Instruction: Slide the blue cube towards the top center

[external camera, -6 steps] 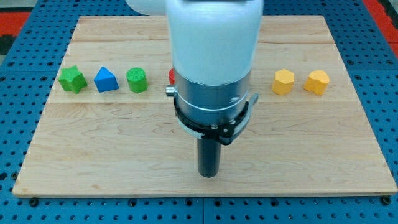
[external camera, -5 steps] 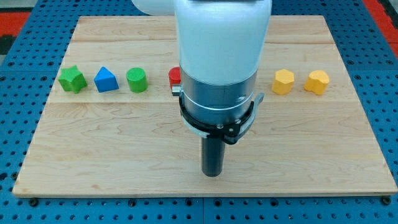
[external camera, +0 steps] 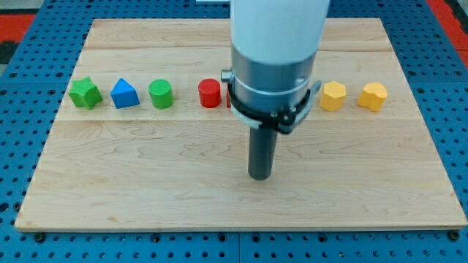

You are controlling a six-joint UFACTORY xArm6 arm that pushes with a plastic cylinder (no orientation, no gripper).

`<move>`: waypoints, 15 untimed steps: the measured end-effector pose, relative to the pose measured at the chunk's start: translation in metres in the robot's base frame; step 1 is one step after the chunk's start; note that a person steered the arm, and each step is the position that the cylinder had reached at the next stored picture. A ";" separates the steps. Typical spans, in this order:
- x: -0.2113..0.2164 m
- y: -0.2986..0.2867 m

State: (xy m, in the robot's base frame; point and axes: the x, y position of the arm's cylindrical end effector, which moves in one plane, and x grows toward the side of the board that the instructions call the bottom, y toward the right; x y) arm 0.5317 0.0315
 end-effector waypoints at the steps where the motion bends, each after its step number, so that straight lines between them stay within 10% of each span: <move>1: -0.037 0.000; 5: -0.179 0.054; 12: -0.196 0.144; 15: -0.275 0.192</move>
State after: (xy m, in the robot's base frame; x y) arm 0.2565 0.2234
